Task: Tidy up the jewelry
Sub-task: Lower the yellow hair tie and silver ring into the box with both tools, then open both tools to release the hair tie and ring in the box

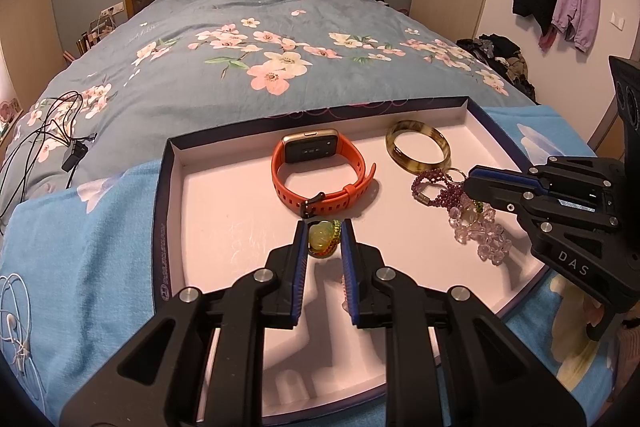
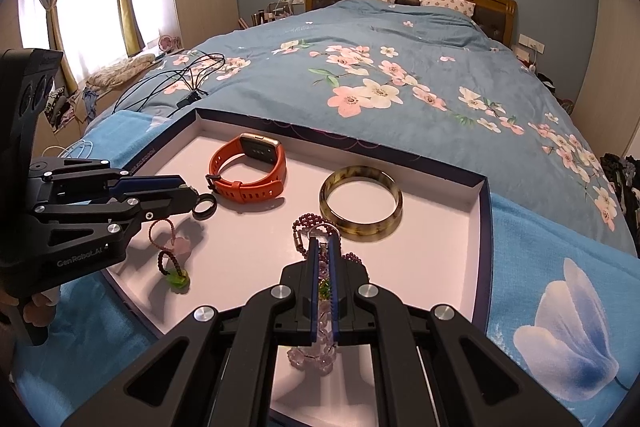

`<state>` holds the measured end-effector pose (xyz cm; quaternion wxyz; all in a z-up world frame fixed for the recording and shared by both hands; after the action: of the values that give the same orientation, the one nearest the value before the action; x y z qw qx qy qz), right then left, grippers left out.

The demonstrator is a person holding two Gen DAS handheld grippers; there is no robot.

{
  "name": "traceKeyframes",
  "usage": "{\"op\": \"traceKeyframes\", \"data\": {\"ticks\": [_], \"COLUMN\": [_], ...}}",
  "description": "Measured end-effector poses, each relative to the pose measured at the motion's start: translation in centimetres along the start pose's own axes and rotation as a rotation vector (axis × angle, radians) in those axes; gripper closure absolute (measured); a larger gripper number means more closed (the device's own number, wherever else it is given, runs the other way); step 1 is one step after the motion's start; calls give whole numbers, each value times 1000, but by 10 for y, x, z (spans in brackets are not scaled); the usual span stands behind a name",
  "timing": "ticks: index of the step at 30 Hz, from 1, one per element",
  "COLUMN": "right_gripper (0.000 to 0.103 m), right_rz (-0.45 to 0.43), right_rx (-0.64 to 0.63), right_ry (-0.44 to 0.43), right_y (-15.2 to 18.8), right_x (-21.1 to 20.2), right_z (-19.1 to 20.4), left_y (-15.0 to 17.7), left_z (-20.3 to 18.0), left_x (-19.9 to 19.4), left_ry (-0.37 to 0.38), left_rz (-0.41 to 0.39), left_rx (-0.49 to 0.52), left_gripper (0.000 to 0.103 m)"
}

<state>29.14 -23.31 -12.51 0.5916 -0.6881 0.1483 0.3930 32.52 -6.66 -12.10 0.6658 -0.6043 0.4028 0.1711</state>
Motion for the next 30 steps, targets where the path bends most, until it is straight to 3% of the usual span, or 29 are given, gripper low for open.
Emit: {"op": "traceKeyframes", "data": {"ticks": [6,13,16,21,22,24,27,29,30], "right_gripper": [99,92,81,52,51,38,19,16,10], "right_rz": [11,8,-15,-84,-96,-143,-222,-266,-289], "right_rx": [17,48,60,81,83,81,80,79,82], "right_ry": [3,-3,-5,-6,-8,15,48,69,82], "right_y": [1,3,4,10,10,14,21,26,30], "right_x": [2,-2,-12,-41,-46,-62,-86,-99,-107], "right_z": [-3,-8,-7,-2,-1,4,10,15,17], "left_y": [3,2,2,9,11,16,27,34,37], "left_z": [1,1,0,2,2,3,5,6,7], "left_x": [6,-7,-21,-54,-60,-76,-108,-126,-133], "left_ry": [9,19,23,-3,-12,-38,-65,-75,-80], "left_rz": [19,-4,-29,-101,-117,-159,-257,-303,-321], "left_rx": [-12,-25,-20,-7,-2,7,-10,-32,-41], "left_gripper": [86,61,51,28,21,8,6,6,6]}}
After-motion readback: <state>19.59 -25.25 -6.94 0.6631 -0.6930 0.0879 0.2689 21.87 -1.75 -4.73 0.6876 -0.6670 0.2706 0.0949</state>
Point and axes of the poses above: each gripper's, at about its wrist camera, not at the fingertips, and x roughly the way its jaws point, z to its left, y to its underside, the point moved 6 cm from there along x, roughly the way its jaws point
